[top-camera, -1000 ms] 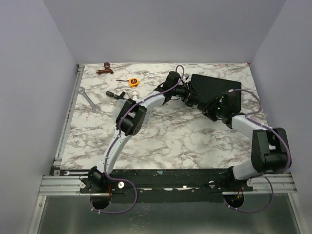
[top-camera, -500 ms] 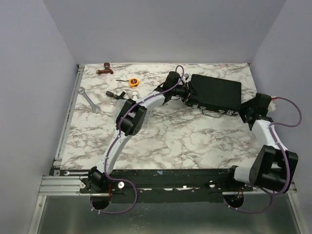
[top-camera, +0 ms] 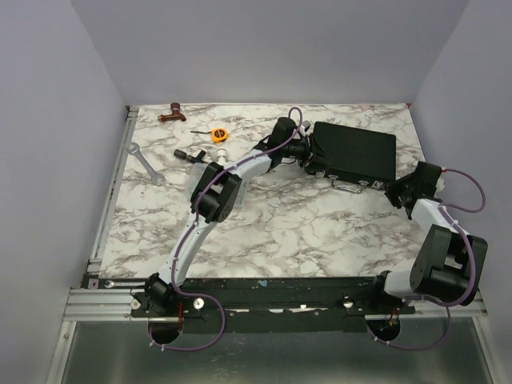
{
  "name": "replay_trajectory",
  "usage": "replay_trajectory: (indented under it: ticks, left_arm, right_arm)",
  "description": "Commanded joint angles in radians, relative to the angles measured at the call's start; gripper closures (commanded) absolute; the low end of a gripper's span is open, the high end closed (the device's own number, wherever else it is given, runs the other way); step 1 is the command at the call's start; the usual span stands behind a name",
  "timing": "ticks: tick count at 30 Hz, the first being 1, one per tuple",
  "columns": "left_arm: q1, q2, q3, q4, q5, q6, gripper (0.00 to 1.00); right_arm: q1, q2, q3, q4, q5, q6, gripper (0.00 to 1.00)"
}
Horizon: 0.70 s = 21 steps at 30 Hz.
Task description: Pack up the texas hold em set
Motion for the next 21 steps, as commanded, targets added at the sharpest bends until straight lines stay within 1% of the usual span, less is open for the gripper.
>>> replay_trajectory:
  ticks: [1, 7, 10, 15, 18, 21]
  left_arm:
    - [-0.005, 0.032, 0.013, -0.004, -0.007, 0.0, 0.59]
    - [-0.005, 0.031, 0.011, -0.004, -0.007, -0.001, 0.59]
    - [-0.005, 0.03, 0.009, -0.002, -0.007, -0.001, 0.59]
    - [-0.005, 0.032, 0.011, 0.001, -0.005, -0.001, 0.59]
    - [-0.005, 0.033, 0.013, 0.002, -0.003, -0.001, 0.59]
    - [-0.005, 0.032, 0.012, 0.001, -0.003, 0.001, 0.59]
  right_arm:
    - [-0.001, 0.038, -0.036, 0.04, -0.046, 0.009, 0.68]
    - [-0.001, 0.098, -0.07, 0.023, -0.037, 0.034, 0.68]
    - [-0.001, 0.139, -0.095, 0.045, -0.029, 0.045, 0.68]
    - [-0.001, 0.204, -0.073, 0.072, -0.034, 0.042, 0.67]
    - [-0.001, 0.181, -0.06, 0.039, -0.031, 0.037, 0.67]
    - [-0.001, 0.09, -0.062, -0.018, -0.008, 0.025, 0.67]
